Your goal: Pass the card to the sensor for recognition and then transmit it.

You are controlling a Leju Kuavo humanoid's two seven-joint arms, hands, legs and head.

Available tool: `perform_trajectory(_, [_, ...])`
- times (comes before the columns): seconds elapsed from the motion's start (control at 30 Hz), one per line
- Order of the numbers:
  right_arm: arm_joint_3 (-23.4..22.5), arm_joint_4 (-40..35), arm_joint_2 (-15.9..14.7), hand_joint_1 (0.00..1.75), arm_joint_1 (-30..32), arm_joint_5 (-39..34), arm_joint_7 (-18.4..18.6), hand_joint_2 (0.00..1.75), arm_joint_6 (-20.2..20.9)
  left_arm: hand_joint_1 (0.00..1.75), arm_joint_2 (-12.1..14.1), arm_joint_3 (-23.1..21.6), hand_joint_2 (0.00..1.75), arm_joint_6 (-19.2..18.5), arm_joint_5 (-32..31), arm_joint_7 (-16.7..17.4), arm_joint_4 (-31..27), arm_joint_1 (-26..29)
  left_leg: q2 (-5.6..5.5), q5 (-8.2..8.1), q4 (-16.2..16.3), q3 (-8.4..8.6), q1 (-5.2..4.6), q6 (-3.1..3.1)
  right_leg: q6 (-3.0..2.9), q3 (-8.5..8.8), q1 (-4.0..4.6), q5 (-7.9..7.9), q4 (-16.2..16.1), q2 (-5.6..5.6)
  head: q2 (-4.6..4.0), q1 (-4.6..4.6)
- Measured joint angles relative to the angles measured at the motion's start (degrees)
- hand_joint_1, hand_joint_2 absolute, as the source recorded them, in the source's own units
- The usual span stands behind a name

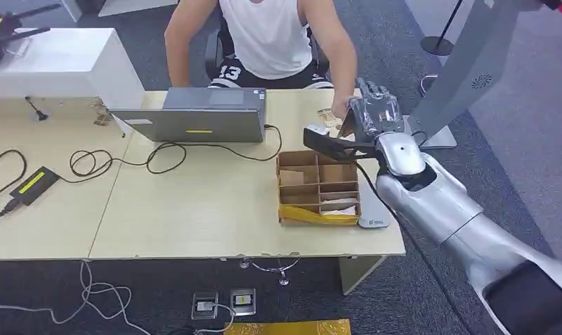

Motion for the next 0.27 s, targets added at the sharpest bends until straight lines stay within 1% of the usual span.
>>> perform_trajectory(0.03, [0.29, 0.93, 0.11, 0.26, -0.11, -0.02, 0.09, 1.75, -0.48, 0.00, 0.02, 0.00, 0.00, 0.00, 0.00, 0.00, 0.00, 0.03, 0.00, 0.00, 0.00, 0.00, 0.00, 0.00, 0.00, 0.00, 0.00, 0.00, 0.00, 0.00, 0.02, 0.00])
perform_trajectory(0.07, [0.57, 1.73, 0.24, 0.00, -0.17, -0.07, 0.20, 1.75, -0.94, 0.00, 0.02, 0.00, 0.00, 0.00, 0.00, 0.00, 0.00, 0.08, -0.01, 0.00, 0.00, 0.00, 0.00, 0.00, 0.00, 0.00, 0.00, 0.00, -0.01, -0.01, 0.00, 0.00])
perform_trajectory(0.27, [2.01, 4.26, 0.35, 0.00, -0.65, -0.17, 1.12, 1.75, -3.58, 0.00, 0.00, 0.00, 0.00, 0.02, -0.19, 0.00, 0.00, 0.19, 0.03, 0.00, 0.01, 0.04, 0.00, 0.00, 0.00, -0.01, 0.00, 0.00, -0.01, 0.02, 0.00, -0.02])
